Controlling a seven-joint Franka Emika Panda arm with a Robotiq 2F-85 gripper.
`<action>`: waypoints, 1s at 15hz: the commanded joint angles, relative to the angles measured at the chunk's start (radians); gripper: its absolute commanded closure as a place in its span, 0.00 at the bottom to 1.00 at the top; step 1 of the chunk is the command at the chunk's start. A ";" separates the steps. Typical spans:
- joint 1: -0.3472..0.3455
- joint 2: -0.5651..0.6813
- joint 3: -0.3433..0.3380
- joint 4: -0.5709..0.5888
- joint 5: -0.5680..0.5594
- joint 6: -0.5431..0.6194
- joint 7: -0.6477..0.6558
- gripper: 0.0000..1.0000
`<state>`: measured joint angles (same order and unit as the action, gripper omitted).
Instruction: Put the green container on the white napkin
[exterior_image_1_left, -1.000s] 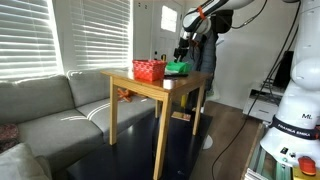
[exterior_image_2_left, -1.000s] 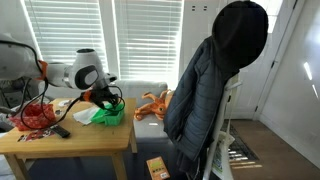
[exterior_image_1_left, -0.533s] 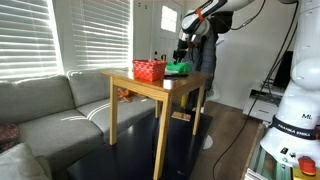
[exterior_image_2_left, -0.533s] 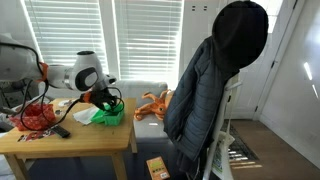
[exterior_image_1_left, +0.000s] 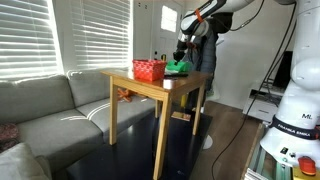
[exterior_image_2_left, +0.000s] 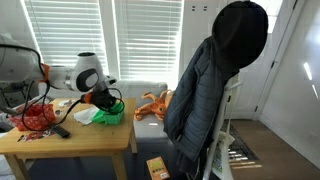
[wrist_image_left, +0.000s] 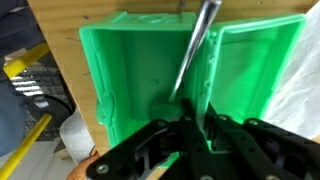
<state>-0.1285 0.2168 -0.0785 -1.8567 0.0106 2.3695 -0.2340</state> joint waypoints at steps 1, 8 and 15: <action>0.000 -0.010 0.000 0.019 -0.013 -0.018 0.000 0.97; 0.024 -0.103 0.009 -0.008 -0.048 -0.039 0.004 0.97; 0.083 -0.144 0.048 -0.013 -0.047 -0.101 0.023 0.97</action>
<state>-0.0650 0.1005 -0.0452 -1.8551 -0.0148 2.2984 -0.2313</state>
